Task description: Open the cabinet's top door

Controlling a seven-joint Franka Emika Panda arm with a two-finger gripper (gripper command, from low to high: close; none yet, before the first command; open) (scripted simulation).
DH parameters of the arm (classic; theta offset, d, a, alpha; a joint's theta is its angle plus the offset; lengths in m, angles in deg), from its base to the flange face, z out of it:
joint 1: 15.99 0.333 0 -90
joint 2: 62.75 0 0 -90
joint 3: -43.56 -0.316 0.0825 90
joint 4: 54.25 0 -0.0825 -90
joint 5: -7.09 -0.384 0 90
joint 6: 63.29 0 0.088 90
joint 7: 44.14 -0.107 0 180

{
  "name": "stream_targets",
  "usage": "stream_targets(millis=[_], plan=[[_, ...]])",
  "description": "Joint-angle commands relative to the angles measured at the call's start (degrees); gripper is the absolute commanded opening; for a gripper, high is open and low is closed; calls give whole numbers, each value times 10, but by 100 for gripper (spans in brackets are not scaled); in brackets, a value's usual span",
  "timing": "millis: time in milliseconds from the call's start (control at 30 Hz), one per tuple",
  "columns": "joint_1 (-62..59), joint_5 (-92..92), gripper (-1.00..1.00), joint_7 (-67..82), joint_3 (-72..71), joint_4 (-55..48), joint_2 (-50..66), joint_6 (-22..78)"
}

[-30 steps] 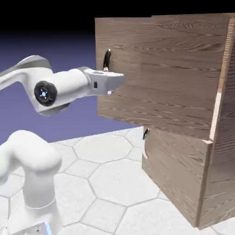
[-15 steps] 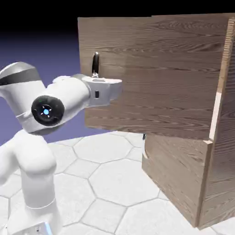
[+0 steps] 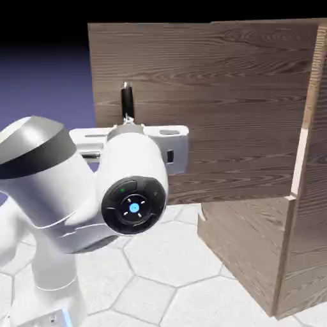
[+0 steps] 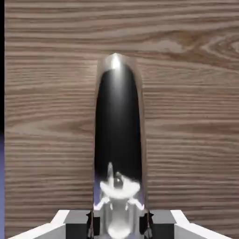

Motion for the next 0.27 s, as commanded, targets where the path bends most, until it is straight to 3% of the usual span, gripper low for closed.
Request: stream_targets(millis=[0, 233], plan=[[15, 2, -100, -2, 4, -21, 2, 18], [112, 5, -100, -16, 22, -157, 19, 132]])
